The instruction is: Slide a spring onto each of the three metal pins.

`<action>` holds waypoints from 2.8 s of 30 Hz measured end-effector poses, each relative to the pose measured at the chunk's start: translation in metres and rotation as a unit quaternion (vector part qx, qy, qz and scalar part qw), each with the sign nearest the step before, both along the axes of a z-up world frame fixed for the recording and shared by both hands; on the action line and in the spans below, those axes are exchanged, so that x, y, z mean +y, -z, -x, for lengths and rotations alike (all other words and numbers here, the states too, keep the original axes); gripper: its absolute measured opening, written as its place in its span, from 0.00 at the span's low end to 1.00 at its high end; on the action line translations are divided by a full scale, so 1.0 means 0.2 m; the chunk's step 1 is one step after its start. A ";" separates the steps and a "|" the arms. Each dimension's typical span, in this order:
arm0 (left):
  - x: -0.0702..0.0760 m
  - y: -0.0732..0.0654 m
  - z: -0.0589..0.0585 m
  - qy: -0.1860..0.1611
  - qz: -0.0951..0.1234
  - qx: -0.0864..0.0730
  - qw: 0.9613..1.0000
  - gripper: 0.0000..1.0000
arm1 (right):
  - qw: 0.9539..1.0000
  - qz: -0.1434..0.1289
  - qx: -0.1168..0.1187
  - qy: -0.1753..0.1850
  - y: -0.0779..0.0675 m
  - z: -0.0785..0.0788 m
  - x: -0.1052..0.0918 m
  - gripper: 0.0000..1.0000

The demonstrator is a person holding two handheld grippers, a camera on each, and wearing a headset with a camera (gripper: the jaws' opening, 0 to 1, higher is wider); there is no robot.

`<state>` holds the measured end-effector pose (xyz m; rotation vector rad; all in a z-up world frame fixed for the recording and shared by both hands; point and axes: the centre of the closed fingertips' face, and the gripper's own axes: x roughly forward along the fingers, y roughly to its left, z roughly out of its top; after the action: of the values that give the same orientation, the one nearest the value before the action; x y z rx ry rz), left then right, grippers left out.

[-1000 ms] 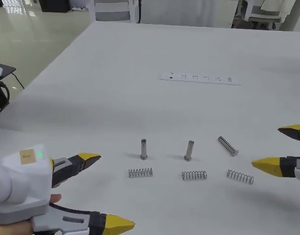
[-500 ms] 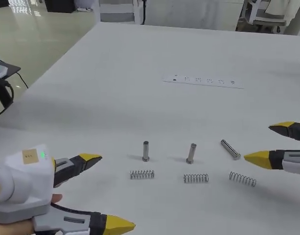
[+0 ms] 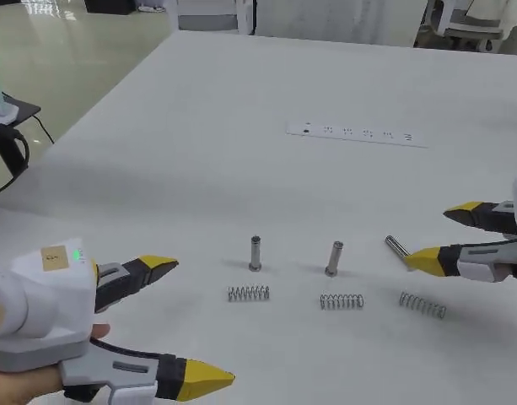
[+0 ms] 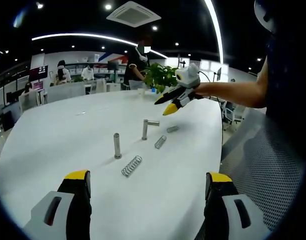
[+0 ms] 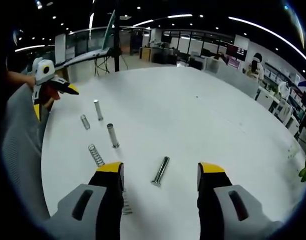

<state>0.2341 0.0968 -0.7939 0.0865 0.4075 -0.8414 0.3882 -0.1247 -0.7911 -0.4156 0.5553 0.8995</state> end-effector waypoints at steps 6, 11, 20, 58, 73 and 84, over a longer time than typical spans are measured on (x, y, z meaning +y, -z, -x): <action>0.00 0.00 0.00 -0.001 0.001 0.000 1.000 0.92 | 0.999 0.032 0.008 0.001 0.06 -0.04 0.02 0.53; 0.00 0.00 0.00 -0.001 0.001 0.001 1.000 0.92 | 0.998 0.058 0.019 0.002 0.11 -0.07 0.04 0.50; 0.00 0.00 0.00 -0.001 0.002 0.000 1.000 0.92 | 0.995 0.087 0.036 0.012 0.16 -0.12 0.06 0.39; 0.01 0.00 -0.01 -0.007 0.000 -0.001 1.000 0.90 | 0.982 0.139 0.112 0.057 0.30 -0.16 0.09 0.10; 0.01 0.01 -0.01 -0.005 -0.005 0.001 1.000 0.89 | 0.977 0.146 0.136 0.073 0.32 -0.14 0.09 0.07; 0.02 0.00 -0.01 -0.006 -0.005 -0.002 1.000 0.88 | 0.976 0.130 0.140 0.109 0.31 -0.22 0.05 0.05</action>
<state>0.2361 0.1002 -0.7934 0.0950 0.4072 -0.8267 0.4312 -0.1140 -0.8537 -0.4572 0.9658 0.6791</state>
